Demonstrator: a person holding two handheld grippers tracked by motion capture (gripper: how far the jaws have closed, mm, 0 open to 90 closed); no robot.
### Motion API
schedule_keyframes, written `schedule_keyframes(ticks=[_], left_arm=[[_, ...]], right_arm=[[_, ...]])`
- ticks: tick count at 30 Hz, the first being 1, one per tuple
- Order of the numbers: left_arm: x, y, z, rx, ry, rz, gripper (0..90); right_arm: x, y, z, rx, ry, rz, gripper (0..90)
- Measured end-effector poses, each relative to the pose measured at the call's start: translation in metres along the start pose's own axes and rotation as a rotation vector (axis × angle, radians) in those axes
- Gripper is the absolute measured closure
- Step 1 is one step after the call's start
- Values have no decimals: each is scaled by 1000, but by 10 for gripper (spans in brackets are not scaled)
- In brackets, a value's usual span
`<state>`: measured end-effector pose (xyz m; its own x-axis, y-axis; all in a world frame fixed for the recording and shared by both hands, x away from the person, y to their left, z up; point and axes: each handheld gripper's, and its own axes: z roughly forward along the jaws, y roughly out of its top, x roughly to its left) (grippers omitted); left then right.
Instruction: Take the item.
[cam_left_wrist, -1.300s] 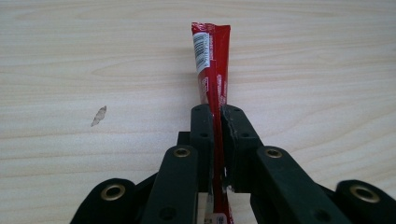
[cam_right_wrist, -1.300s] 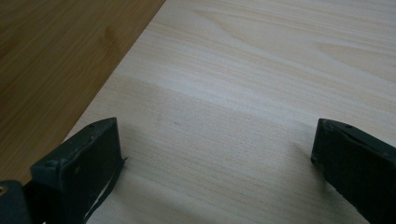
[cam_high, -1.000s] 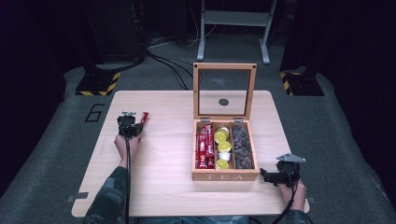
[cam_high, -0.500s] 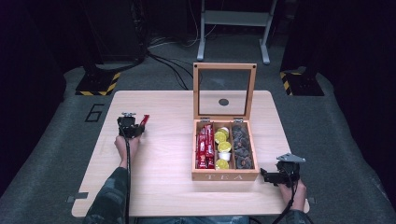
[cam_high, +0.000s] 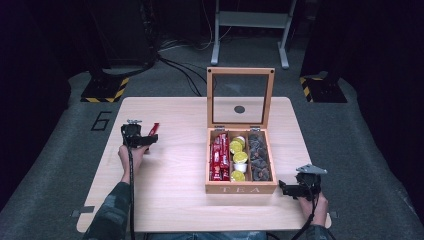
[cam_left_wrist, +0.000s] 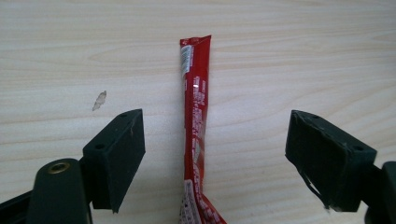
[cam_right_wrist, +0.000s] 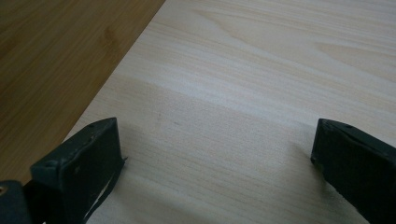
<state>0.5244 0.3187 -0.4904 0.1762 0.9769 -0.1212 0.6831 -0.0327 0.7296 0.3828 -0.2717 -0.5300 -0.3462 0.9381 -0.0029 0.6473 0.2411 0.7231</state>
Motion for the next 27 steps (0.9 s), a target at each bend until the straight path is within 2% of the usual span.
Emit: schedule_keyframes(ticks=[3, 6, 7, 8, 11, 13, 14, 17, 21, 22, 24, 27], left_arm=[[-2, -3, -13, -8, -10, 31, 175], [-3, -5, -20, -19, -17, 39, 157], [-4, -8, -27, -36, -3, 59, 154], [-3, -9, -31, -31, -8, 68, 151], [-2, -11, -38, -27, -26, 56, 142], [-3, -14, -48, -55, -21, 72, 124], [-5, -16, -55, -63, -18, 97, 122], [-9, -22, -66, -75, -25, 124, 110], [-13, -32, -76, -77, -48, 136, 96], [-14, -35, -79, -90, -46, 136, 91], [-14, -37, -83, -84, -48, 151, 91], [-15, -52, -92, -88, -51, 167, 89]], right_arm=[[0, 0, 0, -1, -1, 2, 8], [0, 0, 0, 0, -1, 1, 8], [0, 0, 0, -1, -1, 1, 8], [0, 0, 0, 0, -1, 2, 8], [0, 0, 0, -1, -1, 2, 8], [0, 0, 0, -1, -1, 1, 8], [0, 0, 0, -1, -2, 2, 8], [0, 0, 0, 0, -2, 2, 8], [0, 0, 0, 0, -2, 2, 8], [0, 0, 0, -1, -3, 1, 8], [0, 0, 0, 0, -2, 2, 8], [0, 0, 0, 0, -3, 3, 8]])
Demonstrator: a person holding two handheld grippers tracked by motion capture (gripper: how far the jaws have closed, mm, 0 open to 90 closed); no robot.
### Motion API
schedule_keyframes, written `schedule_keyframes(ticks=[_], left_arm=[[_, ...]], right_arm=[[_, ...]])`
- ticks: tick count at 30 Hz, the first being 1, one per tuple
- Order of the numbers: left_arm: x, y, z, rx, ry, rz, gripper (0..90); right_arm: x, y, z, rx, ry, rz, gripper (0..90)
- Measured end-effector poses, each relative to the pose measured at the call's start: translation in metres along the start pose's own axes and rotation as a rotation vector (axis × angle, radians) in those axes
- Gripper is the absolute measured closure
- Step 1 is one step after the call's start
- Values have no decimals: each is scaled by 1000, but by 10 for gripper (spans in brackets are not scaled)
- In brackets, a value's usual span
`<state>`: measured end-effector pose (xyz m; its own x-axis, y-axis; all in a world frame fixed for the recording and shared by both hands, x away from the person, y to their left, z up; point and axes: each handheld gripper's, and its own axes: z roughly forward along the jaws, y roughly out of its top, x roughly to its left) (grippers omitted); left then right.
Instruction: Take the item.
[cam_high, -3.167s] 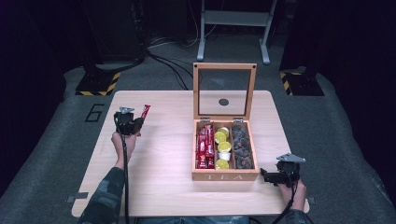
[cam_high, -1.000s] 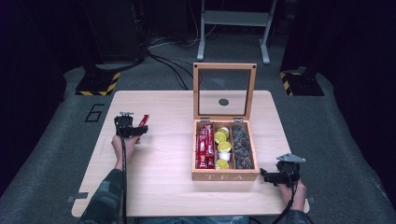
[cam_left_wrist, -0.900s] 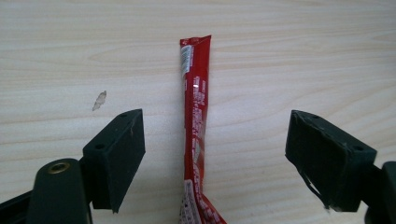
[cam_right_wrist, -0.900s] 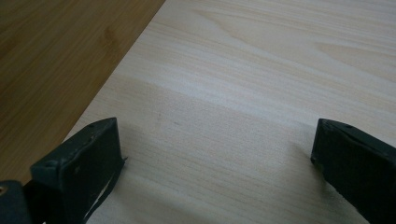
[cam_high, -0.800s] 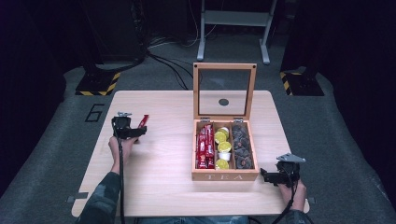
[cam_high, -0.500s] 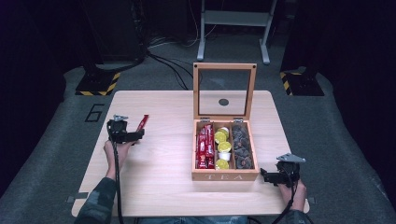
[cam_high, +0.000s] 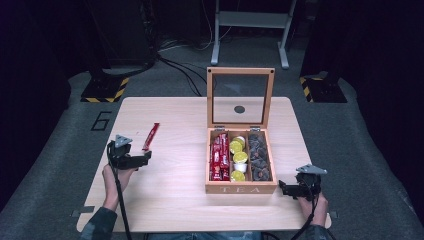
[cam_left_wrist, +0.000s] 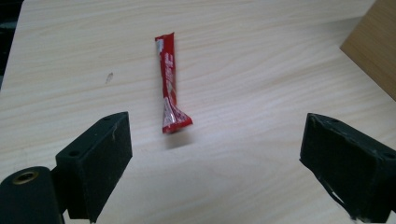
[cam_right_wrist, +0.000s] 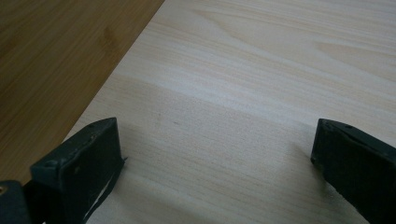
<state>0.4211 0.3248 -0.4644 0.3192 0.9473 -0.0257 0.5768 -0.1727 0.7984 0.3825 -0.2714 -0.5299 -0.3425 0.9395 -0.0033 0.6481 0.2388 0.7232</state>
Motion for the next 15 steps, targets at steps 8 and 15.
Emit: schedule_keyframes(ticks=[8, 15], left_arm=[[-3, -27, -8, 16, 11, 7, 79], [-3, -54, -9, 60, 31, 25, 70]], right_arm=[[0, 0, 0, 1, -1, 2, 8], [0, 0, 0, 1, -1, 6, 8]])
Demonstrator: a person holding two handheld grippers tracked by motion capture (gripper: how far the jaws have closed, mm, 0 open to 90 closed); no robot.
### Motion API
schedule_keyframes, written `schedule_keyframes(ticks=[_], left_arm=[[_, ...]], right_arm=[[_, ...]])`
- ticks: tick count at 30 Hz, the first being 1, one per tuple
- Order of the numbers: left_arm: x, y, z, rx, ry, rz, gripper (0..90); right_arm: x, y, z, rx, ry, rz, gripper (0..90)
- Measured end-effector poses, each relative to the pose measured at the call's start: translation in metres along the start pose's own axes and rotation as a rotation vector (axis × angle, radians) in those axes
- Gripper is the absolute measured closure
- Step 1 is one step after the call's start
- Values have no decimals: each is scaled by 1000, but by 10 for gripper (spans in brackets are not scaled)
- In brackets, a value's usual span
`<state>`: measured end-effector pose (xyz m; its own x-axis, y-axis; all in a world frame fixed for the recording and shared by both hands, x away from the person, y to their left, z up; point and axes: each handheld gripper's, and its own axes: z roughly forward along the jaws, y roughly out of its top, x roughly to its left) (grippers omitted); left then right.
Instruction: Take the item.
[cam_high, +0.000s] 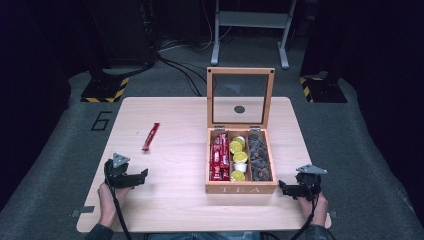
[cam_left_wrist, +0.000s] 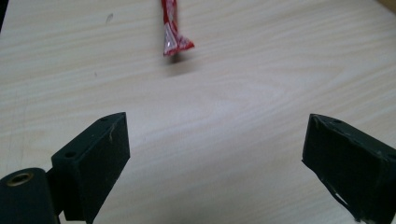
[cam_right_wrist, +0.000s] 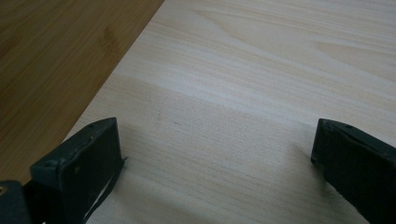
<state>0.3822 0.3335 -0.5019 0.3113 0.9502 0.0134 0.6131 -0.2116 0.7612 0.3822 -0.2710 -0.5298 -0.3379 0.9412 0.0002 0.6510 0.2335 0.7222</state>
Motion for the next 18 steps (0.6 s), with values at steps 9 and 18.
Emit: schedule_keyframes(ticks=[9, 18], left_arm=[[-4, -24, 1, 19, 21, 7, 57], [-2, -36, 3, 28, 35, -17, 44]], right_arm=[[0, 0, 0, 0, 0, -1, 7], [-1, 0, 1, 0, 1, -8, 5]])
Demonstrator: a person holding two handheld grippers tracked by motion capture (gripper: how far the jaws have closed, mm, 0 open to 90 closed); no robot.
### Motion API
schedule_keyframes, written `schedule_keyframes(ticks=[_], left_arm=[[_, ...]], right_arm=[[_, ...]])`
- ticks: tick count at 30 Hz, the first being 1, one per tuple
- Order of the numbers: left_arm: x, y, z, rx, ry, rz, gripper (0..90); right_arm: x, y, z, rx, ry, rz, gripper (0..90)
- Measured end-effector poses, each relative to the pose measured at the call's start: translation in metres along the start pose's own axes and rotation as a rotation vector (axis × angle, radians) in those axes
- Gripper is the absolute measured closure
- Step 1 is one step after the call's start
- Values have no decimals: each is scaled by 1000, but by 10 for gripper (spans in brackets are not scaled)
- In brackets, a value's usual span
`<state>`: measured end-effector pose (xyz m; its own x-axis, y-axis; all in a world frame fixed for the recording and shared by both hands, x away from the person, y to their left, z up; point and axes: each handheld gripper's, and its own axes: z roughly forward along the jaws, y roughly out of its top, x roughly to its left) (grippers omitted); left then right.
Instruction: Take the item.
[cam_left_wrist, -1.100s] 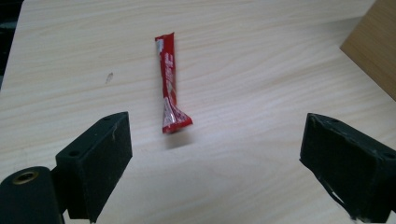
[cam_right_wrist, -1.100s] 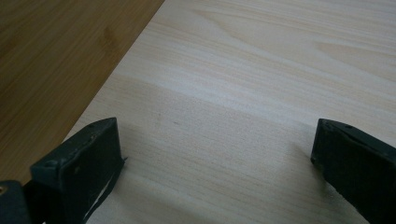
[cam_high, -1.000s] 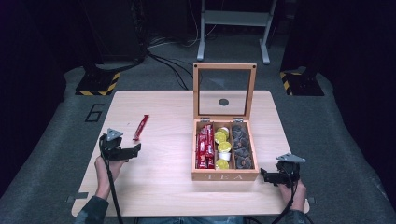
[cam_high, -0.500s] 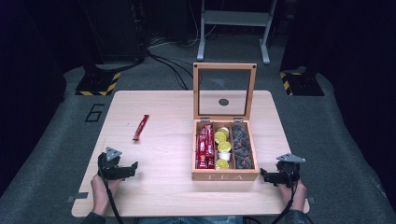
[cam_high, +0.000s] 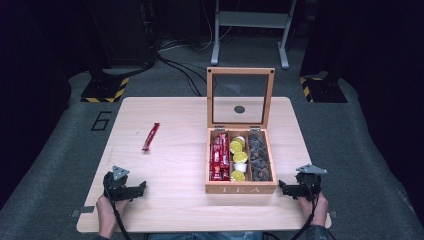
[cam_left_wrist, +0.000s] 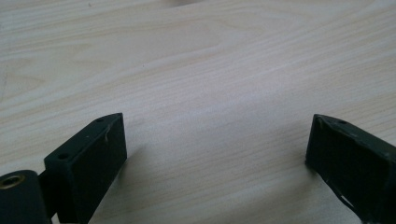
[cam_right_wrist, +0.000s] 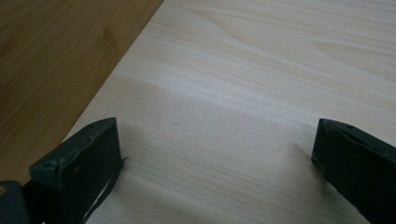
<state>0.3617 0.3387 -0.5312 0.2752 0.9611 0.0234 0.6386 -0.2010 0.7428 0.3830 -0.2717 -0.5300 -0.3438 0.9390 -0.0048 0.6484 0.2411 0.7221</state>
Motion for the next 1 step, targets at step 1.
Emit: schedule_keyframes(ticks=[1], left_arm=[[0, 0, 0, 1, 2, -2, 46]], right_arm=[[1, 1, 1, -2, -3, 16, 1]])
